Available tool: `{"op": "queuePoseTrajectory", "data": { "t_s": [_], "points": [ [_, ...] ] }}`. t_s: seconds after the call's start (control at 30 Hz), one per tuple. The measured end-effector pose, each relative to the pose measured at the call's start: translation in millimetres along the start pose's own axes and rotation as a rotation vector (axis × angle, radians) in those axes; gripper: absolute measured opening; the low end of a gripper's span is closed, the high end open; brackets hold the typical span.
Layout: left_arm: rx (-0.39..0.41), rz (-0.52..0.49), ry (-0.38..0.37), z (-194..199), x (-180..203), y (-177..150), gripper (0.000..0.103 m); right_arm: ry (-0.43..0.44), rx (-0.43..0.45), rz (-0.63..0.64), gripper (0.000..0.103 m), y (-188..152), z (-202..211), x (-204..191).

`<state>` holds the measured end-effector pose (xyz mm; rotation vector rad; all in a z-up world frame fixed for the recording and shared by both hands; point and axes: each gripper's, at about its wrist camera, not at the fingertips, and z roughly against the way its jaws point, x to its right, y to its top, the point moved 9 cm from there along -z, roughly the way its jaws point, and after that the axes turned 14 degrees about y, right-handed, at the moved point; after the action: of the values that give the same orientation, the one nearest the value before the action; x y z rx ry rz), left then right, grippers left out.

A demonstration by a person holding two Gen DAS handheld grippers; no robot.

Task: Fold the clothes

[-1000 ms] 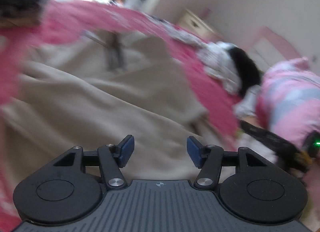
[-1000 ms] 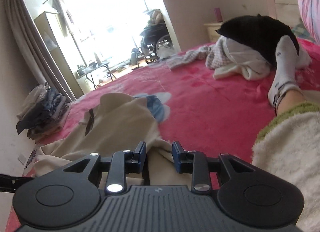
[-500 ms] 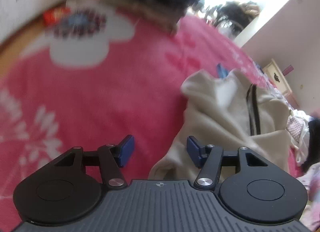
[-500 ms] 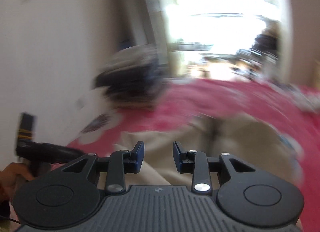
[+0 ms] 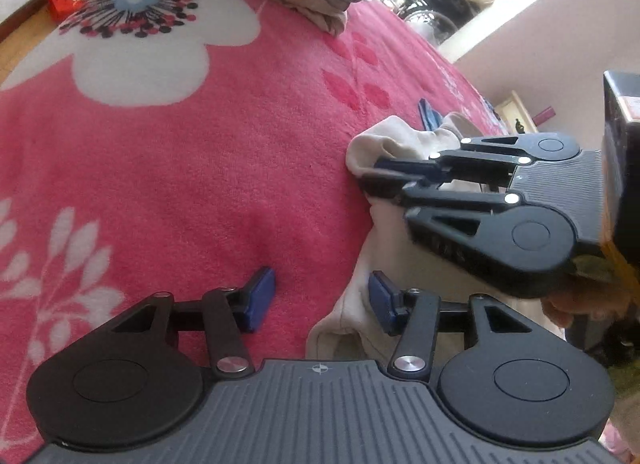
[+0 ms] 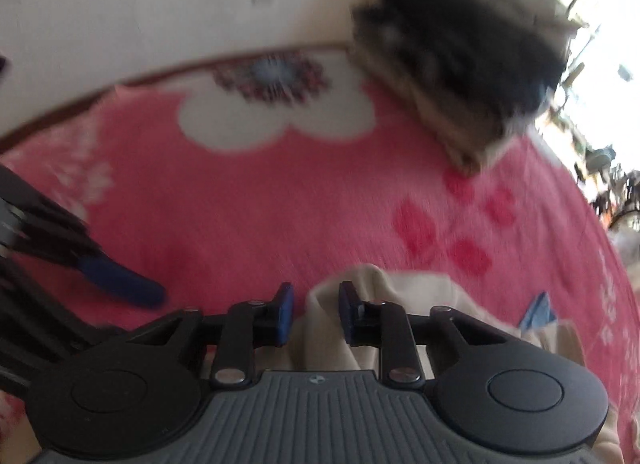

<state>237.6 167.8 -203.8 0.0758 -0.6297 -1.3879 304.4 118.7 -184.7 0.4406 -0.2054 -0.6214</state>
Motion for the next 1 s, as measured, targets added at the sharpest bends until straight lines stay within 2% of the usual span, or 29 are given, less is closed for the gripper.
{"op": "queuePoseTrajectory", "data": {
  "t_s": [0.03,0.07,0.13,0.23,0.3,0.4,0.5,0.53,0.6,0.7,0.77,0.8,0.87,1.0],
  "points": [
    [0.001,-0.014,0.007,1.4,0.8,-0.9,0.052,-0.002,-0.012,-0.009,0.009,-3.1,-1.7,3.2],
    [0.003,-0.028,0.014,2.8,1.5,-1.9,0.051,0.0,0.013,-0.03,0.005,-4.0,3.9,6.8],
    [0.007,-0.052,0.028,5.4,2.4,-4.1,0.051,0.006,0.11,-0.131,0.005,-3.5,26.0,20.0],
    [0.009,-0.071,0.035,6.4,4.3,-4.7,0.051,0.072,0.361,-0.426,0.005,-13.1,69.7,58.9],
    [0.003,-0.073,0.038,5.2,4.6,-4.7,0.051,0.159,0.491,-0.676,0.005,-35.9,82.0,86.6],
    [0.002,-0.067,0.035,7.6,3.7,-5.3,0.051,0.247,0.574,-0.943,0.005,-68.2,77.1,108.6],
    [0.005,-0.054,0.016,11.5,1.3,-4.1,0.05,0.345,0.639,-1.027,0.005,-76.0,78.0,110.7],
    [0.004,-0.058,0.015,11.6,1.2,-4.4,0.049,0.352,0.637,-1.002,0.005,-72.5,80.0,108.8],
    [0.003,-0.067,0.013,11.7,1.1,-4.9,0.048,0.353,0.575,-0.919,0.006,-62.4,80.5,103.5],
    [0.009,-0.118,0.032,9.4,8.0,-7.4,0.046,0.262,0.466,-0.794,0.009,-39.3,81.3,105.7],
    [0.011,-0.143,0.032,8.9,12.2,-9.0,0.044,0.194,0.408,-0.725,0.021,-22.0,81.7,110.8],
    [0.012,-0.152,0.036,8.3,13.1,-9.7,0.044,0.172,0.369,-0.685,0.033,-12.4,79.6,111.8],
    [0.017,-0.17,0.043,7.4,14.3,-10.7,0.044,0.158,0.262,-0.613,0.051,7.1,66.7,108.6],
    [0.017,-0.187,0.043,6.0,13.5,-11.8,0.043,0.127,-0.014,-0.473,0.061,31.2,17.7,90.8]
  ]
}}
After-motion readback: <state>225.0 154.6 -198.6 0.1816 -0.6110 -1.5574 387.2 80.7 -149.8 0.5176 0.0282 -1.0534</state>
